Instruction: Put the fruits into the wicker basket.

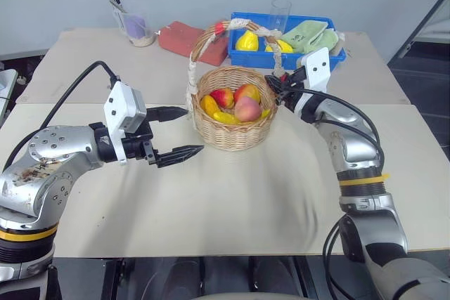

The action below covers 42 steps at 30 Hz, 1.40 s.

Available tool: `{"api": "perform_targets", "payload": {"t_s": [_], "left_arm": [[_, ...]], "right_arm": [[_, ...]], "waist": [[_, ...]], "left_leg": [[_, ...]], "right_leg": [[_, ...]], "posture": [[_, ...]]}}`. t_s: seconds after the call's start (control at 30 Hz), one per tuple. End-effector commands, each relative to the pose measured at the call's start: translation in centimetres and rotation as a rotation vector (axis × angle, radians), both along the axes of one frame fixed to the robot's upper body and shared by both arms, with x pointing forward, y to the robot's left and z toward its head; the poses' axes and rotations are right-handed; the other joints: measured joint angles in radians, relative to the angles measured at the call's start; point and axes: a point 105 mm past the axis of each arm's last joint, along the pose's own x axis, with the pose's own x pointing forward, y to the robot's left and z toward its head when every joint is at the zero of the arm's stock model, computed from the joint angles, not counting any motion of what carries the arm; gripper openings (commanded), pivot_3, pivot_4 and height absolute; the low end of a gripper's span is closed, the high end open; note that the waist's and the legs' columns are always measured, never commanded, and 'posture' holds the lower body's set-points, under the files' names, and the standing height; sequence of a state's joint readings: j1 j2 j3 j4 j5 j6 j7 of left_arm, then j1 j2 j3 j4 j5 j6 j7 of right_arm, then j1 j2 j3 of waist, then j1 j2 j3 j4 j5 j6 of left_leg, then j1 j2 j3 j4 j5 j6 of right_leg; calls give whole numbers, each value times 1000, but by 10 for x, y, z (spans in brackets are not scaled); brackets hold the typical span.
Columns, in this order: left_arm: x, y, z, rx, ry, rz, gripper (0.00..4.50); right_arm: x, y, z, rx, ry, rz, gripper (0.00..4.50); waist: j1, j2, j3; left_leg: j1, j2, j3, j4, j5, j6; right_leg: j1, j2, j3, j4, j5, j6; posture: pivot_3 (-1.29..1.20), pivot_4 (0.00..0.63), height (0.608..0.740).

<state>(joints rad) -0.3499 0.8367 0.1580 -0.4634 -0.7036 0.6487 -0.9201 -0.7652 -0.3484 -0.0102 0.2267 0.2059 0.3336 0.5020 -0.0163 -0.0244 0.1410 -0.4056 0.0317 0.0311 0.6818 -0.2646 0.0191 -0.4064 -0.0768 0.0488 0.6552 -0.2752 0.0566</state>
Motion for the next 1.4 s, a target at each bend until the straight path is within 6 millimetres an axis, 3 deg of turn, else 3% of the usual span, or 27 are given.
{"api": "perform_targets", "payload": {"t_s": [0.03, 0.17, 0.3, 0.47, 0.63, 0.67, 0.97, 1.2, 1.4], "left_arm": [[-1, -2, 8, -1, -55, -10, 4500], [0, -4, 10, -13, -61, -15, 4500], [0, -7, 14, -36, -66, -23, 4500], [2, -8, 13, -35, -63, -27, 4500], [3, -8, 13, -32, -63, -34, 4500], [4, -8, 13, -32, -63, -33, 4500], [10, 2, 10, -14, -67, 38, 4500], [15, 46, -13, 107, -33, 259, 4500], [-13, 114, -37, 309, 50, 436, 4500]], "right_arm": [[-5, -4, 30, 16, -120, -2, 156], [-6, -27, 39, 0, -185, -74, 156], [-4, -78, 43, -18, -225, -236, 156], [-2, -125, 33, -33, -184, -377, 156], [-1, -134, 15, -4, -109, -392, 155], [-1, -135, 15, 16, -106, -392, 1177], [-15, -139, 22, 37, -77, -367, 4343], [-60, -139, 8, -135, 70, -176, 4463], [-108, -137, -6, -427, 242, 94, 4463]], "waist": [[0, 0, 0], [2, 0, 0], [10, 0, 0], [2, 0, 0], [-11, 0, 0], [-12, 0, 0], [0, 0, 0], [5, 1, 0], [-1, 2, 1]], "left_leg": [[0, 0, 0, 0, 0, 0], [0, 0, 0, 0, 0, 0], [-1, -1, 0, 0, 0, 0], [-1, 0, 0, 0, 0, 0], [1, 1, 1, -2, 0, 0], [1, 1, 1, -2, 0, 0], [0, 0, 1, -2, 0, 0], [0, 1, 1, -2, 0, 1], [1, 2, 3, -3, -1, 2]], "right_leg": [[0, 0, 0, 0, 0, 0], [0, 0, 0, 0, 0, 0], [0, -1, -1, -1, 0, 0], [0, -1, -1, -1, 0, 0], [0, 1, 2, -1, 0, 0], [0, 1, 2, -1, 0, 0], [0, 0, 2, -1, 0, 0], [1, 0, 1, -6, 0, 0], [1, 0, 2, -9, 0, -1]], "posture": [[0, 150, 740], [0, 150, 740], [0, 150, 740], [0, 150, 740], [0, 150, 740], [0, 150, 740], [0, 150, 740], [0, 150, 740], [0, 150, 740]]}}
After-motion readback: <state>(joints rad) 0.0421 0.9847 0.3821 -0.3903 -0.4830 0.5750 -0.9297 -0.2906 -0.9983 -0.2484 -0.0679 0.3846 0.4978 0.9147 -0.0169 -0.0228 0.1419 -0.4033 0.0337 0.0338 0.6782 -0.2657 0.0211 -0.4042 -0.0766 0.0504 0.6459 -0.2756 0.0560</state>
